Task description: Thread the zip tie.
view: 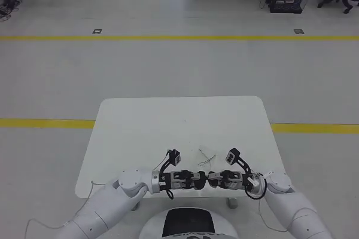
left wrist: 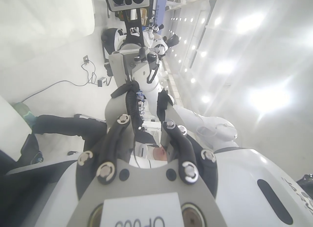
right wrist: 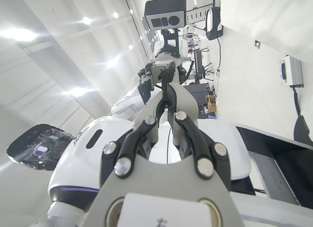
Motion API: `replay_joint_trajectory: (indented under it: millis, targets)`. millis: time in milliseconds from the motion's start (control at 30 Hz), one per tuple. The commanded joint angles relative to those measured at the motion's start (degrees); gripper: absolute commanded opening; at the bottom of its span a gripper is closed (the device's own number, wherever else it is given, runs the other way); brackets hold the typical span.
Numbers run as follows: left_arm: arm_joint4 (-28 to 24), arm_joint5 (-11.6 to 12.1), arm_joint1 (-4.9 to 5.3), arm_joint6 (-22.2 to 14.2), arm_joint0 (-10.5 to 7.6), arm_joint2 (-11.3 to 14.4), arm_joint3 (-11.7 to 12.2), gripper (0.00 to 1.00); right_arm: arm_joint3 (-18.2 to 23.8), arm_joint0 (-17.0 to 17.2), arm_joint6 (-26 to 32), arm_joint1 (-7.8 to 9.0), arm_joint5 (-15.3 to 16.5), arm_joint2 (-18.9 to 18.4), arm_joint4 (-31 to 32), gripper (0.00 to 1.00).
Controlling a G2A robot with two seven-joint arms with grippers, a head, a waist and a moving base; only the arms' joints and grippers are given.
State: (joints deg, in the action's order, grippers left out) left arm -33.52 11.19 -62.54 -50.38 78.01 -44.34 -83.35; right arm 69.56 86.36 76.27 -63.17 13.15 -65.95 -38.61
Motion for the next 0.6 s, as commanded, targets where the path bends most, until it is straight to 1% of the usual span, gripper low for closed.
replay_joint_trajectory:
  millis: [0, 433, 567]
  targets:
    - [0.1, 0.0, 0.03, 0.1, -0.03, 0.1, 0.0, 0.16, 0.0, 0.0, 0.1, 0.0, 0.2, 0.1, -0.1, 0.0]
    - [0.1, -0.1, 0.24, 0.1, -0.19, 0.4, 0.1, 0.14, 0.3, 0.1, 1.1, 0.22, 1.7, 0.2, -0.9, 0.0]
    - [-1.5, 0.3, 0.23, -0.2, -0.12, 0.3, 0.5, 0.13, 0.3, 0.1, 1.9, 0.28, 2.1, 0.1, -1.7, 0.0]
